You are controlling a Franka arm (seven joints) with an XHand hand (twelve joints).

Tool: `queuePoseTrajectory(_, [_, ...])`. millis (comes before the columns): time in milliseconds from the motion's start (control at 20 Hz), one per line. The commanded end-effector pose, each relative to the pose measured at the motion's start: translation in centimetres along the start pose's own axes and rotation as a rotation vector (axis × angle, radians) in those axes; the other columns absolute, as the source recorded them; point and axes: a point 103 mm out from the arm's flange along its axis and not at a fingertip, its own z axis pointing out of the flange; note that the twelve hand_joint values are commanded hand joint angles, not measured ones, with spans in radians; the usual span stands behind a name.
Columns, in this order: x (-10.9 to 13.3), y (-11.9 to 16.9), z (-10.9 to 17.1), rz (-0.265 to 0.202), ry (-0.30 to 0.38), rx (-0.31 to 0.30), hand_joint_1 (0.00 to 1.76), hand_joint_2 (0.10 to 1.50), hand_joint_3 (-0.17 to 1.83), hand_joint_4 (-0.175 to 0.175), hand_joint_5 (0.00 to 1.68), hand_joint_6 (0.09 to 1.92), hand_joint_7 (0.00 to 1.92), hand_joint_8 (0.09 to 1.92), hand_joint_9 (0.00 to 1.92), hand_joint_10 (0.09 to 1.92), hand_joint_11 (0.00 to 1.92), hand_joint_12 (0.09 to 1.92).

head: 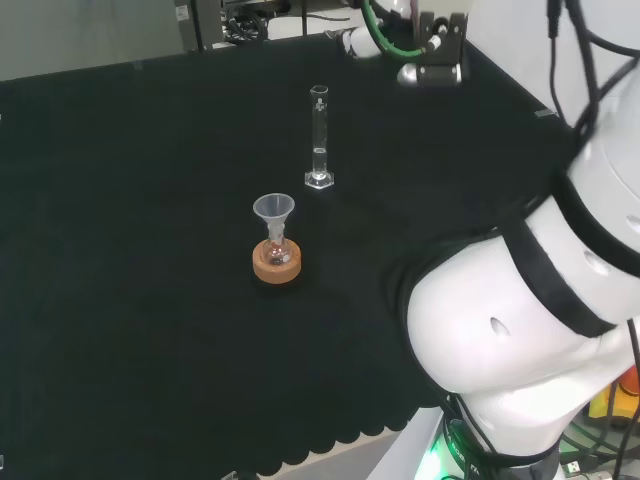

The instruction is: Pick up the graduated cylinder.

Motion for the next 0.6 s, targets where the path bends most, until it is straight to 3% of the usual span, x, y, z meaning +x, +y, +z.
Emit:
queuePoseTrajectory(50, [-4.0,4.2,5.4,-0.077,0.147,-0.015,0.51,0.99,0.33,-0.027,0.17,0.09,0.03,0.51,0.24,0.63,0.06,1.38])
queuePoseTrajectory(600, [-3.3,8.1,10.8,-0.173,0.233,-0.019,0.55,0.95,0.35,-0.026,0.23,0.09,0.09,0.54,0.28,0.64,0.07,1.38])
